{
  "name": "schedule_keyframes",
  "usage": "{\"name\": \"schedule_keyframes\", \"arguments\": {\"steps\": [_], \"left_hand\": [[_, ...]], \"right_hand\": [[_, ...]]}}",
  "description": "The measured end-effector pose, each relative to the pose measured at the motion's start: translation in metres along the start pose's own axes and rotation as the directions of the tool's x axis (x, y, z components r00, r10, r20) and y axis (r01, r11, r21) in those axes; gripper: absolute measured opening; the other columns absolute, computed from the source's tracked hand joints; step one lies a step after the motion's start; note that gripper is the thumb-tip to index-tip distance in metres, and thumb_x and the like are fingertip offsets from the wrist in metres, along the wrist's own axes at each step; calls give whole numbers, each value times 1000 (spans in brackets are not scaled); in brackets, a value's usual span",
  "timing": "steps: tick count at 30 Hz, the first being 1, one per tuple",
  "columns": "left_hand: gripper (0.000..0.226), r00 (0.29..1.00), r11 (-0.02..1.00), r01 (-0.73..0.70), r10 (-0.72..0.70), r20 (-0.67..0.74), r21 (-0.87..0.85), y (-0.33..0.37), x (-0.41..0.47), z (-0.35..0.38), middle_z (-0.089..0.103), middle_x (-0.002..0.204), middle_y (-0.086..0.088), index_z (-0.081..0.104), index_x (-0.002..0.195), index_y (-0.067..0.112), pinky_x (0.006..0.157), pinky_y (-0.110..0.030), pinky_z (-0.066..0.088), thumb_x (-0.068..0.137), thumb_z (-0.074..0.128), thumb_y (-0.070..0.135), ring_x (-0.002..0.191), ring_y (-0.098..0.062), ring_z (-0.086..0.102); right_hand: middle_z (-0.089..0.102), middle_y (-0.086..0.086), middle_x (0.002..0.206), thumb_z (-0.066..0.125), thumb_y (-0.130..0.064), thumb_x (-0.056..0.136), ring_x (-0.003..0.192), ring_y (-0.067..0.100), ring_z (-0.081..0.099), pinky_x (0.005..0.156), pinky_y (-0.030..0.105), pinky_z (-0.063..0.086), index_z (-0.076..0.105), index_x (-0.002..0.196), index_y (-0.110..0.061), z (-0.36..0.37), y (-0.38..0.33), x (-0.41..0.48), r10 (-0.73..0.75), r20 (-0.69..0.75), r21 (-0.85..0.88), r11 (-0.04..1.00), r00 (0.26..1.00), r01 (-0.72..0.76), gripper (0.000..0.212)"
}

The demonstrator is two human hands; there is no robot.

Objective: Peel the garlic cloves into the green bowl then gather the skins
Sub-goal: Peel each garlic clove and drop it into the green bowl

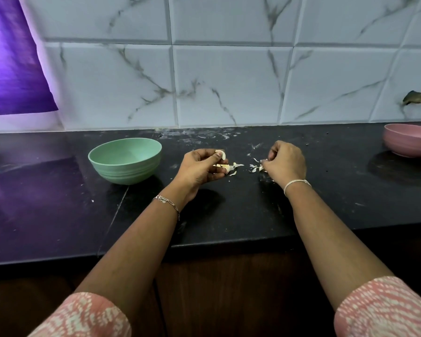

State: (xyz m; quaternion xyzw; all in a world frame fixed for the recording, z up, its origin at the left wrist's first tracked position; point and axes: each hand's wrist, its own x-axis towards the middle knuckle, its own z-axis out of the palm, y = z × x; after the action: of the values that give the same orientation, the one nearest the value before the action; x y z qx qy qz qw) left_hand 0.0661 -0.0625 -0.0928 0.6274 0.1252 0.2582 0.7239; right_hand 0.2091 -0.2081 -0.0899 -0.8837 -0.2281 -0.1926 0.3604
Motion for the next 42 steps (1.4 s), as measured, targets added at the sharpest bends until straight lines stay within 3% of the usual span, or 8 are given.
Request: {"name": "schedule_keyframes", "arguments": {"steps": [5, 8, 10, 17, 23, 29, 35, 42], "left_hand": [[18, 1000, 1000, -11, 11, 2, 19, -1, 0, 0, 71, 88, -10, 64, 111, 3, 60, -22, 56, 94, 60, 7, 62, -12, 66], [19, 999, 995, -37, 36, 14, 87, -3, 1, 3, 69, 86, -10, 63, 111, 6, 58, -22, 56, 93, 61, 5, 59, -10, 63], [21, 997, 988, -65, 60, 41, 142, -5, 2, 4, 66, 81, -8, 64, 113, 7, 58, -23, 56, 93, 61, 5, 56, -8, 62], [36, 987, 971, -107, 79, 138, 211, -6, 2, 5, 65, 84, 0, 56, 131, 12, 59, -22, 56, 96, 56, 8, 60, -3, 58], [40, 980, 944, -143, 93, 174, 297, -6, 2, 5, 58, 84, 5, 52, 137, 23, 58, -23, 55, 98, 54, 12, 66, -4, 52], [32, 988, 927, -144, 115, 101, 346, -9, 5, 4, 58, 86, -4, 54, 127, 13, 56, -29, 56, 95, 59, 12, 66, -9, 58], [13, 949, 758, -273, 314, 35, 593, -13, 5, 4, 68, 83, -1, 65, 101, 19, 59, -35, 60, 89, 65, 15, 69, -21, 68], [15, 962, 826, -241, 273, 13, 510, -8, 2, 6, 65, 79, 2, 68, 102, 21, 54, -28, 58, 92, 61, 12, 53, -5, 61]], "right_hand": [[70, -1, 100, 55, -8, 93, 92, 15, 63, 82, 26, 50, 68, 103, -17, 7, -8, -5, -287, 74, 238, 935, 955, 262, 19], [72, -2, 93, 65, -18, 91, 85, 10, 65, 75, 14, 49, 72, 100, -16, 10, -25, -16, -331, 145, 501, 837, 932, 220, 11], [74, 0, 87, 73, -21, 86, 81, 16, 69, 75, 22, 55, 73, 94, -14, 15, -33, -21, -325, 195, 607, 781, 925, 146, 10], [73, 7, 78, 80, -17, 79, 71, 14, 68, 73, 32, 58, 72, 78, -19, 22, -34, -18, -227, 289, 688, 725, 930, -37, 8], [70, 4, 71, 74, -6, 84, 62, 13, 64, 62, 22, 56, 70, 80, -10, 18, -37, -21, -189, 356, 733, 665, 915, -148, 6], [67, 5, 70, 72, -1, 83, 59, 10, 64, 60, 21, 56, 70, 81, -5, 16, -39, -22, -181, 343, 738, 659, 922, -145, 5], [71, 8, 71, 76, -7, 75, 68, 17, 66, 70, 35, 57, 71, 66, -18, 23, -34, -18, -176, 261, 662, 749, 949, -43, 15], [70, 8, 71, 76, -10, 75, 65, 17, 63, 69, 40, 57, 71, 71, -17, 24, -35, -16, -140, 202, 645, 764, 969, -25, 10]]}}
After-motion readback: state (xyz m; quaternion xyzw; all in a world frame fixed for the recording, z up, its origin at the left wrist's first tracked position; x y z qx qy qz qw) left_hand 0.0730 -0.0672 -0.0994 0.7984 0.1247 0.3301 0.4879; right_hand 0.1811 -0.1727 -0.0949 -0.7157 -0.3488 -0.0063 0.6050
